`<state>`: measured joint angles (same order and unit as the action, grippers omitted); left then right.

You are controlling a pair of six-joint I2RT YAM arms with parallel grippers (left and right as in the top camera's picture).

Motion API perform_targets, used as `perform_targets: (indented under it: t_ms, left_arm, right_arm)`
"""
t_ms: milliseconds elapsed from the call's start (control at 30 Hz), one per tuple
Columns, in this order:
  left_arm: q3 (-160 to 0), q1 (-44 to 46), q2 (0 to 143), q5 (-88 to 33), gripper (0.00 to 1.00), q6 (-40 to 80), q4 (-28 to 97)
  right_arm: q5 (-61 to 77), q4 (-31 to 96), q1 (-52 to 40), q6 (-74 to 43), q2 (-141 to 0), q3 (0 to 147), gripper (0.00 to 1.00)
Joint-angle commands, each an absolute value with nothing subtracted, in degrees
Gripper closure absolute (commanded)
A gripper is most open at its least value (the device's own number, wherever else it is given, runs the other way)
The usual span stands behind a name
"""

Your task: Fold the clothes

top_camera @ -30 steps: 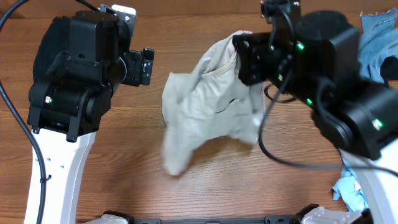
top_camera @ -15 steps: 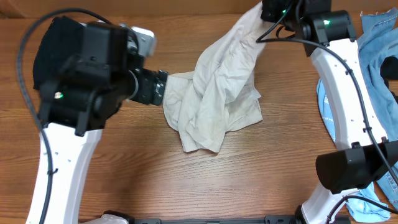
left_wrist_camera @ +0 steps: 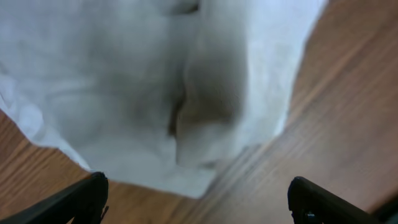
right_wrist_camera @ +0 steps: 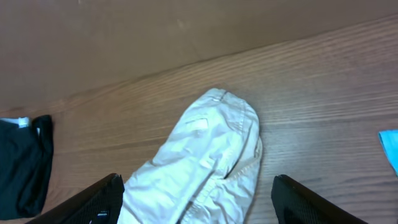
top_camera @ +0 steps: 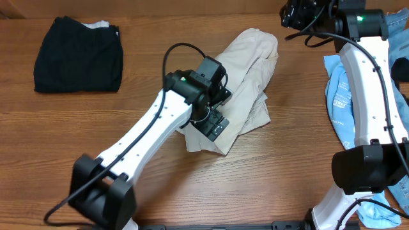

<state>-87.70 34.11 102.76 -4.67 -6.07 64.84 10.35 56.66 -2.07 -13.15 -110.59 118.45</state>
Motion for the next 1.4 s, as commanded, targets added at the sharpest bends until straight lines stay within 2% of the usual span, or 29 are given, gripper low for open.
perform_targets:
  t_ms: [0,133,233,267,300,333,433,500,600,700,733,800,900,1033,1100,1267,1367]
  left_arm:
    - [-87.2,34.2,107.6,-1.7,0.05,-6.9,61.0]
    - [-87.2,34.2,110.7,-2.0,0.09,-6.9,59.0]
    - [-87.2,34.2,110.9,-2.6,0.21,-6.9,59.1]
    - [-87.2,34.2,110.9,-3.1,0.32,-6.8,59.0]
    - [-87.2,34.2,110.9,-3.3,0.50,-6.8,59.1]
    - [-87.2,34.2,110.9,-3.5,0.64,-6.4,59.2]
    - [-87.2,34.2,110.9,-3.4,0.86,-6.2,59.1]
    - [-87.7,34.2,110.9,-3.4,0.90,-6.2,59.8]
    - [-92.1,34.1,110.9,-2.3,0.90,-6.2,65.1]
    - [-100.8,34.1,110.9,-0.6,0.79,-6.2,73.7]
    - [-105.1,34.1,110.9,-0.6,0.70,-6.2,76.7]
    - [-110.1,34.1,110.9,-0.6,0.60,-6.0,79.6]
    - [-111.7,34.1,110.9,-1.0,0.63,-5.9,79.9]
    - [-109.4,34.2,111.3,-2.0,0.47,-6.5,83.2]
    - [-105.4,34.2,111.3,-3.0,0.46,-6.9,82.0]
    - [-99.3,34.2,111.3,-10.0,0.53,-9.8,76.3]
    - [-97.9,34.2,111.3,-10.4,0.51,-10.8,74.0]
  right_arm:
    - [11.3,57.0,-1.8,-11.7,-110.5,120.0,0.19]
    - [11.2,57.0,-1.8,-11.7,-110.5,120.0,0.19]
    - [11.2,56.7,-1.8,-11.7,-110.5,120.0,0.19]
    - [11.2,56.7,-1.8,-11.7,-110.5,120.0,0.19]
    - [11.0,56.7,-1.8,-11.7,-110.5,120.0,0.19]
    - [11.0,56.7,-1.8,-11.7,-110.5,120.0,0.19]
    - [11.0,56.7,-1.8,-11.7,-110.5,120.0,0.19]
    - [11.0,56.7,-1.8,-11.7,-110.5,120.0,0.19]
    - [11.0,56.7,-1.8,-11.7,-110.5,120.0,0.19]
    - [11.0,56.8,-1.8,-11.7,-110.5,120.0,0.19]
    - [11.0,56.8,-1.8,-11.7,-110.5,120.0,0.19]
    - [11.0,57.0,-1.8,-11.7,-110.5,120.0,0.19]
    - [11.0,57.6,-1.8,-11.5,-110.5,120.0,0.19]
    - [11.0,58.3,-1.8,-10.0,-110.5,120.0,0.19]
    - [11.0,58.4,-1.8,-10.0,-110.5,120.0,0.19]
    - [11.0,58.4,-1.8,-10.0,-110.5,120.0,0.19]
    - [11.0,58.6,-1.8,-10.0,-110.5,120.0,0.19]
